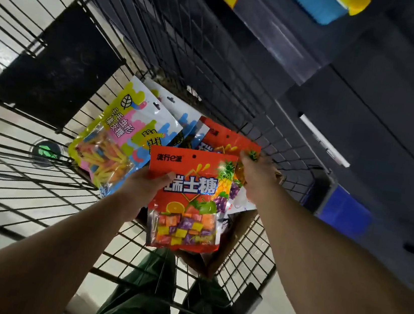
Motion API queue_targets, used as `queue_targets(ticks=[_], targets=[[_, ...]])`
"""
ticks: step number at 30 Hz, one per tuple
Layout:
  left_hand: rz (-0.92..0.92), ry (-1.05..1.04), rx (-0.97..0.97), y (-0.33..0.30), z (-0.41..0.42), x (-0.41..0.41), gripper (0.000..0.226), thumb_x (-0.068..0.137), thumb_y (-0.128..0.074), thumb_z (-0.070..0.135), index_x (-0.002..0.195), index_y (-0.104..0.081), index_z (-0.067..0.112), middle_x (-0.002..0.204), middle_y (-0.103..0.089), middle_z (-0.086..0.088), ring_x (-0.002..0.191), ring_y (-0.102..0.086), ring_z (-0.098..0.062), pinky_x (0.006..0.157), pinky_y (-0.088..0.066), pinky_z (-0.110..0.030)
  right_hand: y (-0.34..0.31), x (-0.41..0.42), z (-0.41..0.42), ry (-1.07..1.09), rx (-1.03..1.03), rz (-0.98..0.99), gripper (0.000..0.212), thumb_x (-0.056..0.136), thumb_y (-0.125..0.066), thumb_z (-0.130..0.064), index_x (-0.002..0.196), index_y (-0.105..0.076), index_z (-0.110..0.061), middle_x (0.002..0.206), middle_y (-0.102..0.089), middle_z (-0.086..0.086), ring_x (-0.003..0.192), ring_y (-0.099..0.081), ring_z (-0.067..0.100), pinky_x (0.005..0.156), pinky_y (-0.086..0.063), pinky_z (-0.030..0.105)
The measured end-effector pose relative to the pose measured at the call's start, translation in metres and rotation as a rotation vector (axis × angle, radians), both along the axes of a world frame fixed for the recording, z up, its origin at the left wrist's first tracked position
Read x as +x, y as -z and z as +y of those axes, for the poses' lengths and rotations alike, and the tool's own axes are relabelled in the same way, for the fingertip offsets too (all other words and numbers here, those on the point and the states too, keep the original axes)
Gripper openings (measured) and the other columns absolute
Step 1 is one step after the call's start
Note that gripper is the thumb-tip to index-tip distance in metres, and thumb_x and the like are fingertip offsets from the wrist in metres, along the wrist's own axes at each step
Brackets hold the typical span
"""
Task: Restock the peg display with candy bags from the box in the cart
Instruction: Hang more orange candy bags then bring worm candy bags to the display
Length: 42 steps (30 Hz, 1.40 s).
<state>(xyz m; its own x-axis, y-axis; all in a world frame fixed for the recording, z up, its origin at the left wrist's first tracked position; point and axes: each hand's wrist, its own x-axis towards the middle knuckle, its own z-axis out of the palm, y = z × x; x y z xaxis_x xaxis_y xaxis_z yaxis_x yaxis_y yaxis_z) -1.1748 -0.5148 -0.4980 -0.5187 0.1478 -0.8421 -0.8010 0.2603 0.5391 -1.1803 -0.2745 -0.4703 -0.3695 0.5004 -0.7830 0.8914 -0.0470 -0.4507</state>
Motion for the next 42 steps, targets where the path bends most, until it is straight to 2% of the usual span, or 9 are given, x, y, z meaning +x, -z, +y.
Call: queue_targets(ticks=[3,7,9,13,15,20,27,35,42], targets=[[0.011,0.042,0.0,-0.013,0.01,-0.002,0.026,0.092,-0.067,0.039,0.111,-0.067,0.022,0.107,-0.075,-0.009,0.098,-0.072,-0.031,0.093,-0.055,-0.053,-0.015,0.027,0.003,-0.036,0.035,0.013,0.042,0.1,-0.055,-0.033,0.131,-0.055,-0.006,0.112,-0.064,0.015,0.073,-0.054,0.012,0.067,-0.05,0.027],[0.049,0.133,0.018,-0.044,0.039,-0.008,0.03,0.089,-0.071,0.042,0.109,-0.071,0.021,0.096,-0.078,-0.007,0.091,-0.074,-0.03,0.088,-0.058,-0.046,-0.053,0.055,0.032,0.125,0.033,0.077,0.066,0.096,-0.055,-0.006,0.154,-0.025,-0.016,0.149,-0.034,0.021,0.123,-0.051,0.032,0.102,-0.042,0.033],[0.097,0.185,0.042,-0.068,0.06,-0.015,0.029,0.085,-0.074,0.041,0.104,-0.072,0.019,0.088,-0.079,-0.005,0.087,-0.075,-0.029,0.082,-0.06,-0.04,-0.081,0.068,0.046,0.177,0.021,0.155,0.065,0.096,-0.054,-0.005,0.154,-0.025,-0.017,0.147,-0.035,0.016,0.128,-0.047,0.031,0.101,-0.042,0.025],[0.279,0.271,0.121,-0.126,0.114,-0.03,0.019,0.09,-0.072,0.02,0.106,-0.072,0.01,0.081,-0.078,-0.008,0.05,-0.067,-0.004,0.053,-0.055,-0.018,-0.135,0.101,0.076,0.345,-0.119,0.423,0.032,0.102,-0.053,-0.024,0.126,-0.057,-0.003,0.087,-0.065,-0.003,0.076,-0.067,0.011,0.066,-0.055,0.02],[0.344,0.355,0.182,-0.154,0.147,-0.032,0.009,0.093,-0.066,0.01,0.1,-0.071,0.011,0.068,-0.075,0.001,0.047,-0.064,-0.003,0.054,-0.058,-0.023,-0.165,0.12,0.095,0.433,-0.149,0.547,0.018,0.102,-0.052,-0.021,0.111,-0.061,-0.008,0.072,-0.07,-0.006,0.054,-0.066,0.003,0.049,-0.051,0.017],[0.471,0.496,0.294,-0.226,0.241,0.005,0.011,0.09,-0.071,0.019,0.099,-0.072,0.013,0.089,-0.074,-0.011,0.055,-0.068,-0.011,0.053,-0.058,-0.027,-0.232,0.188,0.154,0.553,-0.103,0.792,0.014,0.102,-0.053,-0.019,0.106,-0.064,-0.013,0.076,-0.076,-0.003,0.065,-0.072,0.012,0.064,-0.06,0.03],[0.536,0.652,0.405,-0.279,0.388,0.161,0.018,0.087,-0.076,0.024,0.1,-0.07,0.012,0.085,-0.075,-0.009,0.059,-0.071,-0.016,0.055,-0.06,-0.03,-0.288,0.381,0.254,0.636,0.096,0.957,0.025,0.099,-0.058,-0.024,0.11,-0.067,-0.004,0.093,-0.076,0.007,0.075,-0.074,0.014,0.063,-0.056,0.021],[0.423,1.0,0.547,-0.296,0.539,0.42,0.026,0.087,-0.075,0.032,0.102,-0.07,0.011,0.093,-0.076,-0.015,0.079,-0.073,-0.032,0.073,-0.061,-0.044,-0.31,0.656,0.333,0.891,0.451,0.868,0.012,0.083,-0.076,-0.007,0.094,-0.072,-0.012,0.096,-0.076,0.007,0.093,-0.071,0.026,0.094,-0.055,0.045],[0.371,1.257,0.679,-0.305,0.63,0.586,0.031,0.087,-0.075,0.037,0.106,-0.072,0.014,0.104,-0.076,-0.011,0.093,-0.073,-0.031,0.088,-0.058,-0.05,-0.316,0.817,0.355,1.259,0.651,0.811,0.027,0.085,-0.077,-0.025,0.107,-0.071,-0.012,0.096,-0.075,0.001,0.088,-0.073,0.021,0.071,-0.058,0.028]])
